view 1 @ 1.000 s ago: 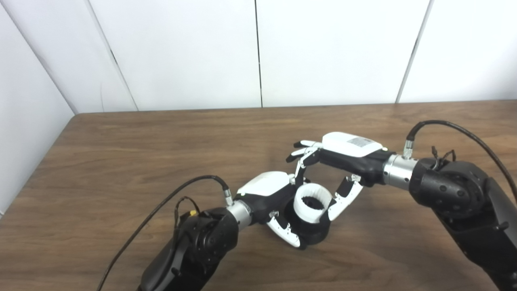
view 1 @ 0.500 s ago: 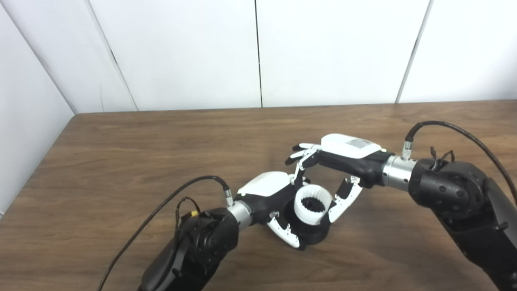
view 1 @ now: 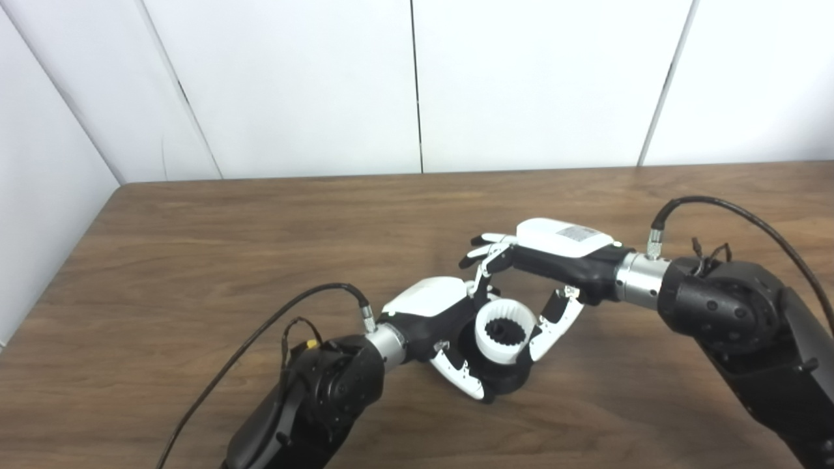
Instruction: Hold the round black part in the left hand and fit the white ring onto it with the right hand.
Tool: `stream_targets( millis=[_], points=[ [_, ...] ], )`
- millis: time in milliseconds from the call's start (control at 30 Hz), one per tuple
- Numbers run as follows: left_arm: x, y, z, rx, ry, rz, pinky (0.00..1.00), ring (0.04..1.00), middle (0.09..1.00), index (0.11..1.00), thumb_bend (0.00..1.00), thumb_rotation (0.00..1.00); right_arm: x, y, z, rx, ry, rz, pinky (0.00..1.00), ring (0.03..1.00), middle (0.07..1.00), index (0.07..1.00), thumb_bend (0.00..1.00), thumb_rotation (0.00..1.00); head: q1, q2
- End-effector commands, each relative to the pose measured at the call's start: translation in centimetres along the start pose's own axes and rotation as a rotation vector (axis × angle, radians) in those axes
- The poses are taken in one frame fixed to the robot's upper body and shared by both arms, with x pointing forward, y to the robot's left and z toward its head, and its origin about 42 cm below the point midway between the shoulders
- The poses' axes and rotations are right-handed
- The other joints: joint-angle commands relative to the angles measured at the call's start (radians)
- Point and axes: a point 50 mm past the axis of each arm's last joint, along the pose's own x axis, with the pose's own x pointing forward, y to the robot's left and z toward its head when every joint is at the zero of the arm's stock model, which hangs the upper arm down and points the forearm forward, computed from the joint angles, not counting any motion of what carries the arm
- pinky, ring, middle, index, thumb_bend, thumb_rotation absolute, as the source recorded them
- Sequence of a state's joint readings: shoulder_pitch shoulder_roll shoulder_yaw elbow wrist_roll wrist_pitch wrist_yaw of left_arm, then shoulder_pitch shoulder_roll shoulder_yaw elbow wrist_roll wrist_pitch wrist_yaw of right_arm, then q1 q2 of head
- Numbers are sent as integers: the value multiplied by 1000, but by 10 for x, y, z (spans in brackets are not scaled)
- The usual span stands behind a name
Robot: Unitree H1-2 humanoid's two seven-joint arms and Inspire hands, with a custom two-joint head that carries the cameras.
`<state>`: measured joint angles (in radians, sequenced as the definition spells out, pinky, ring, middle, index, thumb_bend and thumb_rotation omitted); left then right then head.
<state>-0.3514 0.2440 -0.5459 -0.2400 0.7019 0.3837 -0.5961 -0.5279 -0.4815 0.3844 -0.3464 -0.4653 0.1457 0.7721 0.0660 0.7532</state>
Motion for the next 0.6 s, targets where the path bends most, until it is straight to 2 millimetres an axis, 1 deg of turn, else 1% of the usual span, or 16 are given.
stream_targets(
  millis=[0,267,567],
  points=[
    [-4,-7,-7,-22,35,-66,906,1000,968,839,1000,228,-1,-16,8,-48,-28,-42,861,974,882,601,843,246,1,2],
    [-6,-6,-9,-21,49,-69,911,1000,969,827,1000,237,0,-13,8,-53,-30,-43,857,976,882,602,835,264,0,3],
    [-7,-6,-8,-25,37,-64,905,1000,965,833,1000,242,1,-12,8,-48,-28,-46,864,977,885,606,830,262,5,4]
  ],
)
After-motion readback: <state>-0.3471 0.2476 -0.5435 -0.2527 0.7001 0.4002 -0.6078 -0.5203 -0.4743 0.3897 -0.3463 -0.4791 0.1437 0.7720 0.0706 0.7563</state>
